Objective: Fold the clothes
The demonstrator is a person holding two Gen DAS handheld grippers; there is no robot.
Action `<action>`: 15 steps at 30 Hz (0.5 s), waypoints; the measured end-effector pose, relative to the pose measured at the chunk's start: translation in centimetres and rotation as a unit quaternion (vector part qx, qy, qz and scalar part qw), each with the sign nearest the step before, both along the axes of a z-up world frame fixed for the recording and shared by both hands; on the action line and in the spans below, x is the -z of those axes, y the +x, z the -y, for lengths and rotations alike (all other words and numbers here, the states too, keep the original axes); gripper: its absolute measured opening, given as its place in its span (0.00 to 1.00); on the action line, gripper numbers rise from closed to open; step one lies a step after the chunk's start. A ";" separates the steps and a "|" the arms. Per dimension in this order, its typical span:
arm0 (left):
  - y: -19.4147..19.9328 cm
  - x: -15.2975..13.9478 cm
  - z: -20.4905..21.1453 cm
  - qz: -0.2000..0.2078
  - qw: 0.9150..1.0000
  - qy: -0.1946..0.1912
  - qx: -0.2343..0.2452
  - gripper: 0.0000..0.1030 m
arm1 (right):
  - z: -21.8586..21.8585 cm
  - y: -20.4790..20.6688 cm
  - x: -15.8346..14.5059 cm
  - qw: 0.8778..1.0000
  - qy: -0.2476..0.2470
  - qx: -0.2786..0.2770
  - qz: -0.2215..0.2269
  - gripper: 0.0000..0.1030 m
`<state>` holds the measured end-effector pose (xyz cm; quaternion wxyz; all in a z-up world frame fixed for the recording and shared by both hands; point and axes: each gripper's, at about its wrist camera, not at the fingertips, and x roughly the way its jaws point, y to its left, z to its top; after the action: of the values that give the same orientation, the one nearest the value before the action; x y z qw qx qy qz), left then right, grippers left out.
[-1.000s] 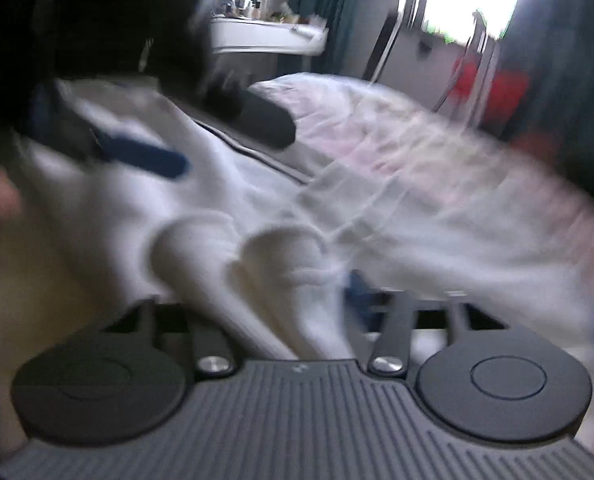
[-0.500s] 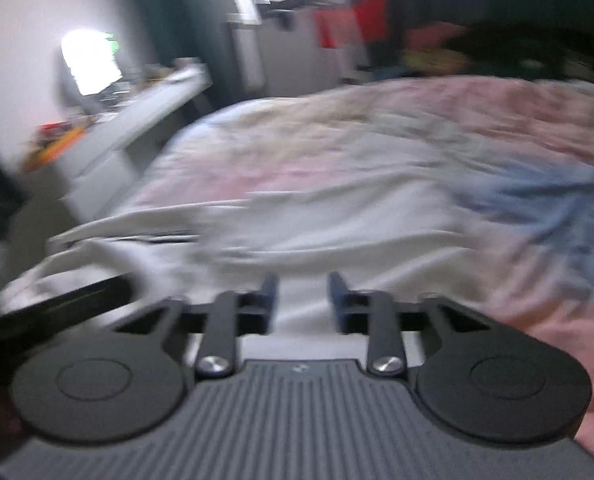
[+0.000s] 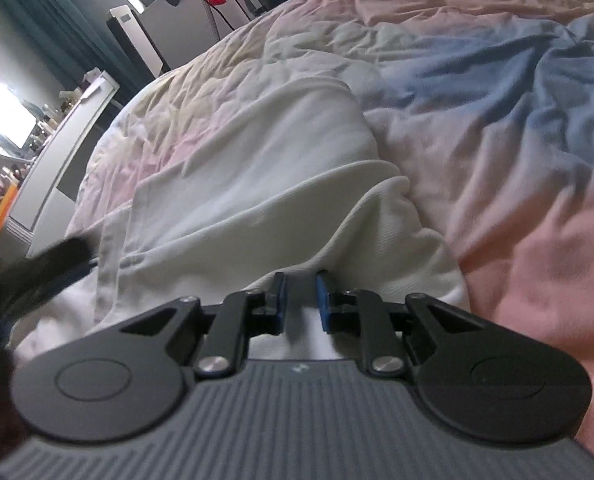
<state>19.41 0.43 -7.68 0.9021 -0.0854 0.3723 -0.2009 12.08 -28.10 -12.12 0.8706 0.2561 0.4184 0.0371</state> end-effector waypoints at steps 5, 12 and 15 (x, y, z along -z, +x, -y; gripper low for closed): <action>5.3 2.5 -0.2 -0.061 0.998 -0.027 -0.019 0.61 | 0.8 -0.1 -1.4 1.000 0.006 0.000 0.024 0.22; 6.3 2.3 -0.4 -0.056 0.998 -0.003 0.016 0.17 | 0.6 1.5 -1.1 0.999 -0.012 -0.019 0.032 0.22; 5.7 -0.1 -1.3 -0.036 0.999 -0.013 0.005 0.14 | 0.3 1.9 -2.0 0.998 -0.016 -0.032 0.053 0.22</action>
<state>25.07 1.73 -7.57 0.8861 -0.1023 0.4020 -0.2066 13.97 -28.43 -10.13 0.8939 0.2262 0.3803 0.0717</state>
